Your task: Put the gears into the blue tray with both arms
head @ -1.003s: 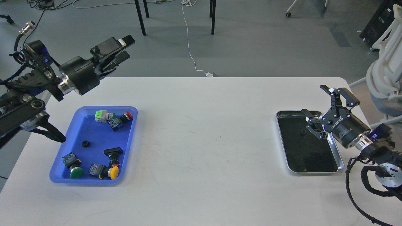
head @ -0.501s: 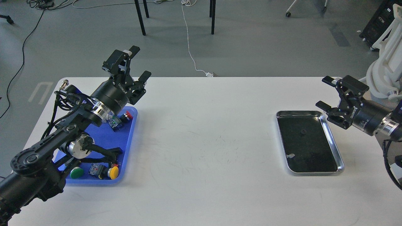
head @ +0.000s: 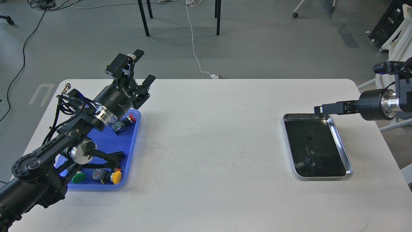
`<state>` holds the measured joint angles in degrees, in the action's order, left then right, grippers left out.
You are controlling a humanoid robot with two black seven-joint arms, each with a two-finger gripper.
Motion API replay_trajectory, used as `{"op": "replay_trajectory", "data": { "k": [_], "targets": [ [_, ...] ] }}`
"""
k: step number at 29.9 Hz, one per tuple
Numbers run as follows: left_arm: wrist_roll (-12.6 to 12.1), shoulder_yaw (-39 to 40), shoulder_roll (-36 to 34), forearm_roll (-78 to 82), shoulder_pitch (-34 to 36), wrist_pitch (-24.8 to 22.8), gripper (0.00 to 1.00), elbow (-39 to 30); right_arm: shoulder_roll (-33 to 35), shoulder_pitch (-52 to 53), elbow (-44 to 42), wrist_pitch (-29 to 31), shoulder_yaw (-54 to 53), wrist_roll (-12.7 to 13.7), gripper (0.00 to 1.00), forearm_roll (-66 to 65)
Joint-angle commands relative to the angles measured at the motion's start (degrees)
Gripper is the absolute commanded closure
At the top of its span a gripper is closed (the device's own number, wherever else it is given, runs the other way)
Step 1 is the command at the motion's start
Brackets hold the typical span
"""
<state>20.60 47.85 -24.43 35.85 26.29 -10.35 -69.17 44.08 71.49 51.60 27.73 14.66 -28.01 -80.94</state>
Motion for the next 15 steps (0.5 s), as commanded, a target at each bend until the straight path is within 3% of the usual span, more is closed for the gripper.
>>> {"op": "replay_trajectory", "data": {
  "k": [1, 12, 15],
  "targets": [
    [0.0, 1.1, 0.0, -0.2, -0.4, 0.0, 0.02, -0.2, -5.9, 2.9, -3.5, -2.9, 8.4, 0.0, 0.01, -1.6],
    [0.0, 1.5, -0.4, -0.3, -1.2, -0.2, 0.02, -0.2, -14.2, 2.2, -11.4, -5.1, 17.9, 0.0, 0.09, -1.8],
    [0.0, 1.5, -0.4, -0.3, -1.2, -0.9, 0.02, -0.2, -14.7, 2.0, -11.4, -5.1, 18.0, 0.0, 0.25, -1.8]
  ]
}}
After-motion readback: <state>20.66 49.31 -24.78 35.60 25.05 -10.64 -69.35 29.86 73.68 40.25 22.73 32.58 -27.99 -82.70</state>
